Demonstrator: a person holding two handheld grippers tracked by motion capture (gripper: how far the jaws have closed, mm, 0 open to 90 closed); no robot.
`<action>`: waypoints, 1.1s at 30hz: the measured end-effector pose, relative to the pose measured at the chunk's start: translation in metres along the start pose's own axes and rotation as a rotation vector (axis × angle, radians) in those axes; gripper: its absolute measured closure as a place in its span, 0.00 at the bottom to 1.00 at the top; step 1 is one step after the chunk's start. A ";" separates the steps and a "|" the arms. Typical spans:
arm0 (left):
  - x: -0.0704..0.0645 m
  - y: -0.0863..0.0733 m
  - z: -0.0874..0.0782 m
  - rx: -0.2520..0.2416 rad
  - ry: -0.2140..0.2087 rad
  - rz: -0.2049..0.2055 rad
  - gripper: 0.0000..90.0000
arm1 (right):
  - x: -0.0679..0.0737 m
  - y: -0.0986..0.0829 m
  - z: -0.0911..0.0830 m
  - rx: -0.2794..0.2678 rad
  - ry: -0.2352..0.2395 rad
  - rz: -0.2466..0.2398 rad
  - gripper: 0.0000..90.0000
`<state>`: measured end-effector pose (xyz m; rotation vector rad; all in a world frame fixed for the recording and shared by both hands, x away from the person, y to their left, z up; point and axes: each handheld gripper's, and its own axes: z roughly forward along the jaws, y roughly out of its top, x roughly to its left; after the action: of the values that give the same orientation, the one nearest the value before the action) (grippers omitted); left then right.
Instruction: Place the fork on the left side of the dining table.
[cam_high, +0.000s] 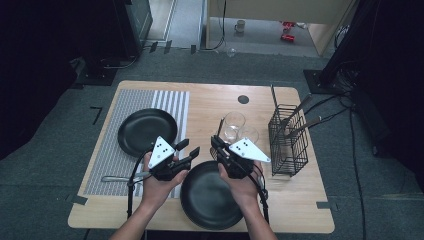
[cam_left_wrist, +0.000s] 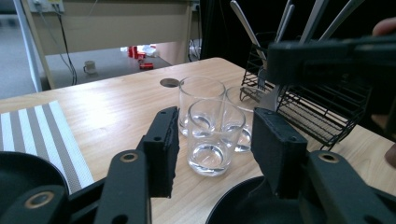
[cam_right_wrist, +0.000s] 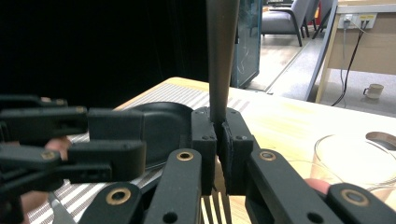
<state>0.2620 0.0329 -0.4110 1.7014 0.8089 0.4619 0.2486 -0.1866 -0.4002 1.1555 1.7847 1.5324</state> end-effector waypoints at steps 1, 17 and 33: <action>0.000 0.005 -0.001 0.002 -0.005 0.003 0.54 | 0.001 -0.001 0.001 0.007 0.001 -0.003 0.96; -0.013 0.041 -0.001 -0.002 -0.039 0.042 0.48 | 0.006 -0.009 0.004 0.026 0.014 -0.014 0.96; -0.027 0.067 0.000 -0.033 -0.067 0.063 0.53 | 0.015 -0.014 0.008 0.044 0.035 -0.021 0.96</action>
<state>0.2620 0.0048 -0.3444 1.7064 0.6972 0.4561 0.2440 -0.1692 -0.4136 1.1337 1.8567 1.5169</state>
